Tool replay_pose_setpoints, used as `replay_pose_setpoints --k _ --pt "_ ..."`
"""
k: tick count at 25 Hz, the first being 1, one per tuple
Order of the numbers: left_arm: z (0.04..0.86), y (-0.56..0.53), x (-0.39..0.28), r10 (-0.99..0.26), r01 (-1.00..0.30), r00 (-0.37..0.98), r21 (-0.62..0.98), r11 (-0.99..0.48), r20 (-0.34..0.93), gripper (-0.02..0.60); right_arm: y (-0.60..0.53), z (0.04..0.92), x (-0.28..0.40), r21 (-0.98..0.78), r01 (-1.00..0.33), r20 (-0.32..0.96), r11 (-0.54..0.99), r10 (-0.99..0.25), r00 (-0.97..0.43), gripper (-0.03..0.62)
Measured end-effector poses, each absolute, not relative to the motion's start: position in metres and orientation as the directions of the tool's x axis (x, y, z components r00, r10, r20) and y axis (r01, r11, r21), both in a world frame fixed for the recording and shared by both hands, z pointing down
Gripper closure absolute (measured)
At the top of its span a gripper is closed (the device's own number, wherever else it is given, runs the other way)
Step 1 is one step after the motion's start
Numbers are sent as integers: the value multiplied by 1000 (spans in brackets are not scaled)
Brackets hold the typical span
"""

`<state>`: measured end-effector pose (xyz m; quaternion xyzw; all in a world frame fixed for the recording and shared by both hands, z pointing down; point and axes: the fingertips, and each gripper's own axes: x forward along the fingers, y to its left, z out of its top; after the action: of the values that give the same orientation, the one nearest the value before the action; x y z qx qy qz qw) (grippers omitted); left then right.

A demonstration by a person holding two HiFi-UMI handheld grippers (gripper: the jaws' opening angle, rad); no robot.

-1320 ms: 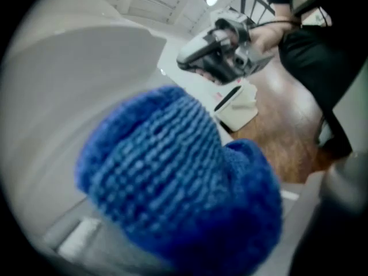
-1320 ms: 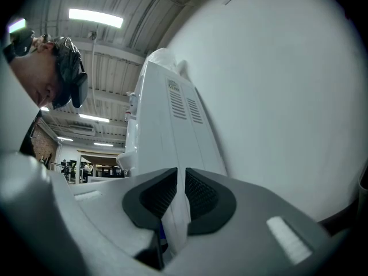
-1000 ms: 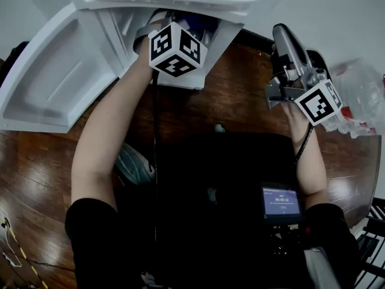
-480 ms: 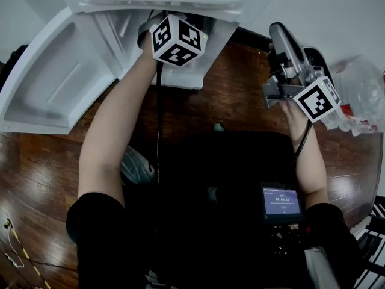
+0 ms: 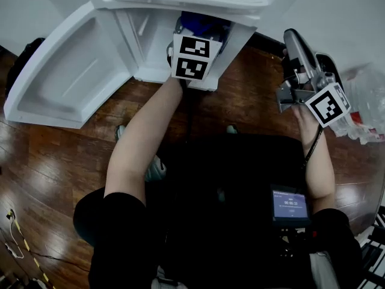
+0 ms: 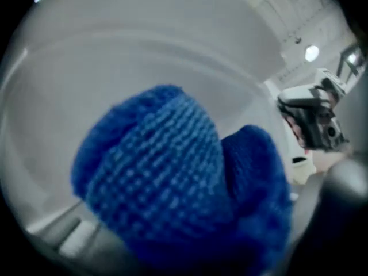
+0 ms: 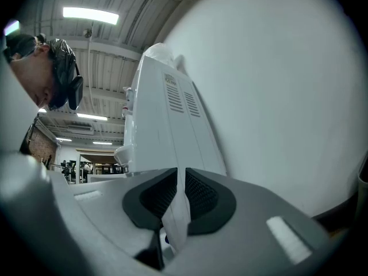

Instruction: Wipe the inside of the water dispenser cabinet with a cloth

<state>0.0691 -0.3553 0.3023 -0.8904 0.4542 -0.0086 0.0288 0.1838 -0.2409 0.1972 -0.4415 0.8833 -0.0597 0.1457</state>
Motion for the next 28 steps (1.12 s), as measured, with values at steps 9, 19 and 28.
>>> replay_pose_setpoints --k 9,19,28 --pt "317 -408 34 -903 -887 429 208 -413 37 434 -203 199 107 77 -667 -107 741 -659 -744 554" --pt "304 -409 -52 -971 -909 237 359 -210 33 433 -143 227 10 203 -425 42 882 -442 -896 554" --pt "245 -361 -53 -959 -920 175 309 -240 -223 433 -154 226 23 137 -439 25 888 -446 -894 558"
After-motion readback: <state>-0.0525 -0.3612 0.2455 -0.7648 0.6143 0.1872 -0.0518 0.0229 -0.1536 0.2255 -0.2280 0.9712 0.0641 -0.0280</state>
